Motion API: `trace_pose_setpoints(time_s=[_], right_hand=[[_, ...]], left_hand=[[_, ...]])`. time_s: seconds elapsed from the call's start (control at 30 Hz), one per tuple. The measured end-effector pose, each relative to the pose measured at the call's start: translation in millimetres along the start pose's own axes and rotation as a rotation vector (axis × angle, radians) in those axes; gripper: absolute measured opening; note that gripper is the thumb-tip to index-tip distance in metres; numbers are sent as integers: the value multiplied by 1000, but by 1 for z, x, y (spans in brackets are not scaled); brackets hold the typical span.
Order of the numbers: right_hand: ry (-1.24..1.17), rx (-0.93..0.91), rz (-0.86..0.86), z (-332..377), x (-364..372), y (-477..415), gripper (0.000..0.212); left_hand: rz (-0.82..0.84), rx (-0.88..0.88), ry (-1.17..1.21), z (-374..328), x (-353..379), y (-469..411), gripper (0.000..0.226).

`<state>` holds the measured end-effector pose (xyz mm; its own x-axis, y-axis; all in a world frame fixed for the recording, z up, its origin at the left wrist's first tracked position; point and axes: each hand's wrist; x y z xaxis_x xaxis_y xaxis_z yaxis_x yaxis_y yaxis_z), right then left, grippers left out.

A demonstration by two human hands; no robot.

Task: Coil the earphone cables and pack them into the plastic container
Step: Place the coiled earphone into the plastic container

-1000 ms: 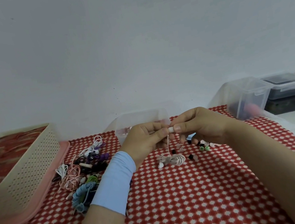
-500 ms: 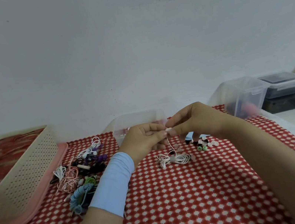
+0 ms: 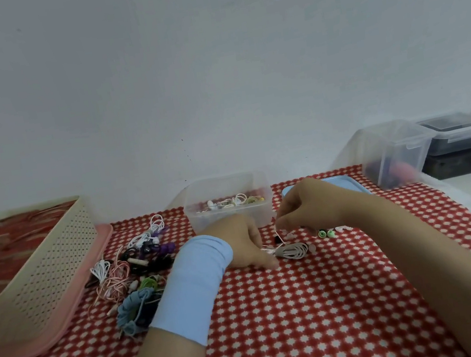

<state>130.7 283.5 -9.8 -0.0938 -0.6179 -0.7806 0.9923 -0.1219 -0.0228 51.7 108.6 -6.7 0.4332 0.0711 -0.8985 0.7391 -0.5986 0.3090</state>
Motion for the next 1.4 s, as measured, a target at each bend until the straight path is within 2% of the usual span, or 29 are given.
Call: trace_pose_setpoints(time_s=[0.1,0.2,0.3,0.4,0.57,0.7,0.83,0.97,1.13,1.23,1.4], right_hand=[[51,25,16,-6,2,-2,11],[69,46,36,-11,-5,-1,19],[88,46,-61,-17,-22,3,11],[103,76,-134,-26,-39,8,16],[238,167,-68,-39,-45,13,27],[339,218,15,-41,-39,12,21],[395,215,-1,-42,-30,4,13],[432,231,-24,-44,-25,2,8],[494,296,37,-42,-20,-5,33],[475,301,62,-42,-18,-6,29],[320,217,6,-35,-28,4,8]], left_hand=[[-60,2,-66,0,7,-6,34],[-95,15,-50,5,5,-8,22],[-98,24,-26,8,-2,-7,13],[-116,13,4,12,-10,-4,13],[-207,15,106,11,-24,2,20],[-282,65,237,7,-20,1,19],[-266,168,351,5,-11,-3,11],[-224,209,460,2,-8,-3,16],[-119,204,552,5,-6,-4,19],[-118,207,575,7,-7,-3,18],[-203,203,688,11,-10,-4,10]])
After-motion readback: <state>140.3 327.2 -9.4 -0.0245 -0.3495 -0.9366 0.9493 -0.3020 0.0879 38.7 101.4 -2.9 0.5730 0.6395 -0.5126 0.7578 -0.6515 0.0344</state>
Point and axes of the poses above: each hand's wrist, its own y-axis away from the middle knuckle, its own x-axis out of the palm, z = x × y, and after that the axes turned 9 degrees about -x, right-handed
